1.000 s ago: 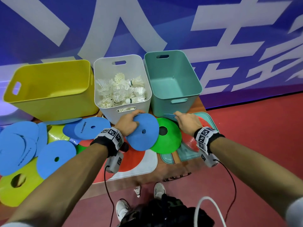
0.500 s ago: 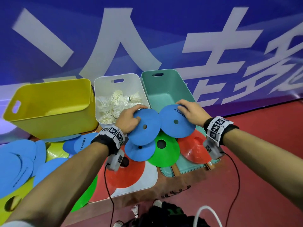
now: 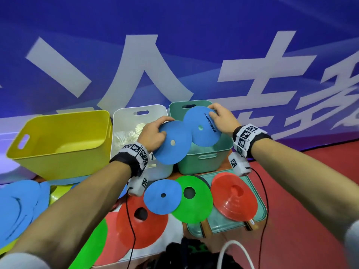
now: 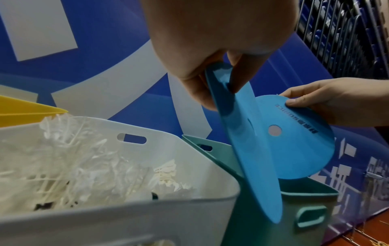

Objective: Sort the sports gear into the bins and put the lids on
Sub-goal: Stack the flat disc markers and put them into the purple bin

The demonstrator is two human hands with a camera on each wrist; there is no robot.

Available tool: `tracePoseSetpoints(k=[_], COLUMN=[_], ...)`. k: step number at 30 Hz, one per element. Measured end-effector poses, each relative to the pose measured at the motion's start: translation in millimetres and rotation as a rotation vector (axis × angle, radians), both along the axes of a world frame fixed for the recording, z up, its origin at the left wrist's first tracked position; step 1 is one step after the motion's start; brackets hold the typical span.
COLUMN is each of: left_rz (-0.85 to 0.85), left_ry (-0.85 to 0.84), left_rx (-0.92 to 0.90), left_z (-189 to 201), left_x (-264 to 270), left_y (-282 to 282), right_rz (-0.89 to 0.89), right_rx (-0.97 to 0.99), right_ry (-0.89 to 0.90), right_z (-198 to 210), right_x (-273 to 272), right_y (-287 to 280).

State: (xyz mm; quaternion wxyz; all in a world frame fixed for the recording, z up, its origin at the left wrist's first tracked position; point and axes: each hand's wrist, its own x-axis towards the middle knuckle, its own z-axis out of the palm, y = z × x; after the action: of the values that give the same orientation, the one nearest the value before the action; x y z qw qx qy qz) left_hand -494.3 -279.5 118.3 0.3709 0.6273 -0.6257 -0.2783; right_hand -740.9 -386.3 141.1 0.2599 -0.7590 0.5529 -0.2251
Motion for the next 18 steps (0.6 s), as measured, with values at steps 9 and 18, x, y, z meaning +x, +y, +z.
tracePoseSetpoints(k=[9,18], left_rz=[0.099,0.080], left_ry=[-0.012,-0.063], left_rx=[0.020,0.090], left_z=[-6,-26], left_x=[4,20], left_y=[-31,-54], right_rz=[0.039,0.323], right_rx=[0.121,0.251], right_ry=[0.117,0.432], right_z=[-32,-60], right_x=[14,36], right_y=[-52,-86])
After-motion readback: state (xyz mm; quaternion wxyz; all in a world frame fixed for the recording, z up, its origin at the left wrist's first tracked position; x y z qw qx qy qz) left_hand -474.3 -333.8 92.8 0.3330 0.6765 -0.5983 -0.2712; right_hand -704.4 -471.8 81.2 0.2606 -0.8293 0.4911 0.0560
